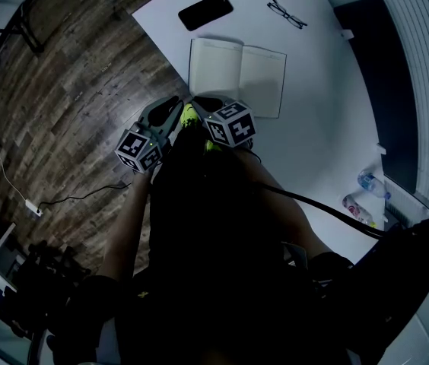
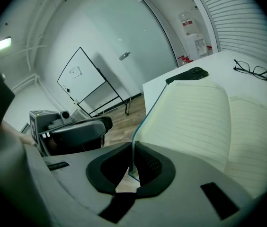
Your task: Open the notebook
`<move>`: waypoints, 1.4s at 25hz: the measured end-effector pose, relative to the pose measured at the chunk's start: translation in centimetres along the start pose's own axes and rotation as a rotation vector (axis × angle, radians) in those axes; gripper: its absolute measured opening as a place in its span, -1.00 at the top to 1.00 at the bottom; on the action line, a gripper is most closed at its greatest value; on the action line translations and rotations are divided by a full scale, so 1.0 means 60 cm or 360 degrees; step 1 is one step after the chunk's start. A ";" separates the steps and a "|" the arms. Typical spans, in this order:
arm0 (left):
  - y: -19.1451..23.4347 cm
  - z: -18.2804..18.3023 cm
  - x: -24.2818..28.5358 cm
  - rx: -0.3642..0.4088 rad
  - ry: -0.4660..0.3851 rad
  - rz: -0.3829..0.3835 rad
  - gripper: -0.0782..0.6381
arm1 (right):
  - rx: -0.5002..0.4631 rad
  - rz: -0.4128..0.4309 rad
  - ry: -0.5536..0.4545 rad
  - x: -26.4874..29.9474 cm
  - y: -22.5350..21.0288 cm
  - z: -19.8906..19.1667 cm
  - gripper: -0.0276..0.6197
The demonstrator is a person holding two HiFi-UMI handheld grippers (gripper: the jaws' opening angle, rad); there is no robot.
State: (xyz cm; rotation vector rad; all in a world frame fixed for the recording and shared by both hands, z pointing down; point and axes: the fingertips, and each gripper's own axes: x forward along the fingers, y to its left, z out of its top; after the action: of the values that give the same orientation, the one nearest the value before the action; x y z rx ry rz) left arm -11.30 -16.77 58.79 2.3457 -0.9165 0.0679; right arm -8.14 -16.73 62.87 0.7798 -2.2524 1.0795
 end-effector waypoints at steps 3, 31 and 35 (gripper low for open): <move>0.006 0.002 0.001 -0.0003 -0.0001 0.0001 0.62 | 0.0007 0.0001 0.0028 0.009 -0.004 -0.006 0.81; 0.017 0.005 -0.004 -0.0018 0.0011 -0.0052 0.62 | 0.0169 0.0004 0.0054 0.032 -0.002 -0.015 0.78; 0.013 0.011 0.002 -0.0005 0.0007 -0.0068 0.62 | 0.0202 0.0060 0.0055 0.026 0.005 -0.015 0.78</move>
State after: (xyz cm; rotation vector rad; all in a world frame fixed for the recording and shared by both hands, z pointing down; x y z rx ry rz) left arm -11.82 -17.71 58.70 2.3600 -0.8636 0.0540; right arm -9.26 -16.25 64.22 0.7663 -2.1951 1.2541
